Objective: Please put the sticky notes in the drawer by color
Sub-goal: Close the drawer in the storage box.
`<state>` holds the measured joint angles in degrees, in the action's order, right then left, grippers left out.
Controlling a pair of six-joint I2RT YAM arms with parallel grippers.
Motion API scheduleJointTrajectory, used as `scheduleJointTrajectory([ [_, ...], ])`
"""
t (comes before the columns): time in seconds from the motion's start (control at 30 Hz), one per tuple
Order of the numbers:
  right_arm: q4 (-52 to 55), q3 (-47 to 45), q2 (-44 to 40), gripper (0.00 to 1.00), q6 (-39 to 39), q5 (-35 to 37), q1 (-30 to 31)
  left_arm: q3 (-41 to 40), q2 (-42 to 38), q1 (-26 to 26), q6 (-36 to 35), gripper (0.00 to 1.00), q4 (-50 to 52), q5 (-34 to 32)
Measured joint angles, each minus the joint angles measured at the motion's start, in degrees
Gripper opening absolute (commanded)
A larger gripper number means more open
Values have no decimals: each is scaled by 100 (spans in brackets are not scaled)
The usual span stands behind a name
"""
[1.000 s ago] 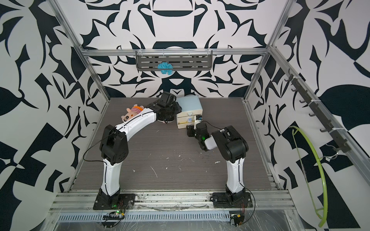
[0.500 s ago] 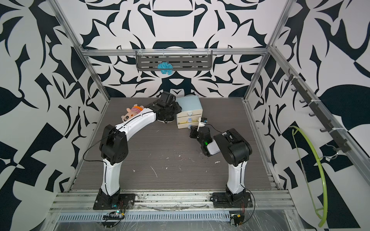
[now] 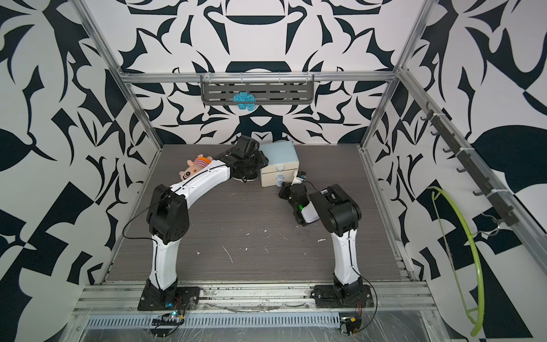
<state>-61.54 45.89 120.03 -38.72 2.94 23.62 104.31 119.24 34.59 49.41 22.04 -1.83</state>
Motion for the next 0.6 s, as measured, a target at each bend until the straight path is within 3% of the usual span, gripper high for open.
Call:
scheduleJointTrajectory([
  [0.2, 7, -50, -83, 12, -46, -2, -13, -22, -7, -9, -37, 54, -22, 20],
  [0.37, 48, -487, -811, 13, -26, -96, 17, -61, -26, -9, -42, 54, -59, 26],
  [0.6, 146, -197, -914, 13, 13, -295, 20, -63, -26, -9, -48, 54, -63, 63],
])
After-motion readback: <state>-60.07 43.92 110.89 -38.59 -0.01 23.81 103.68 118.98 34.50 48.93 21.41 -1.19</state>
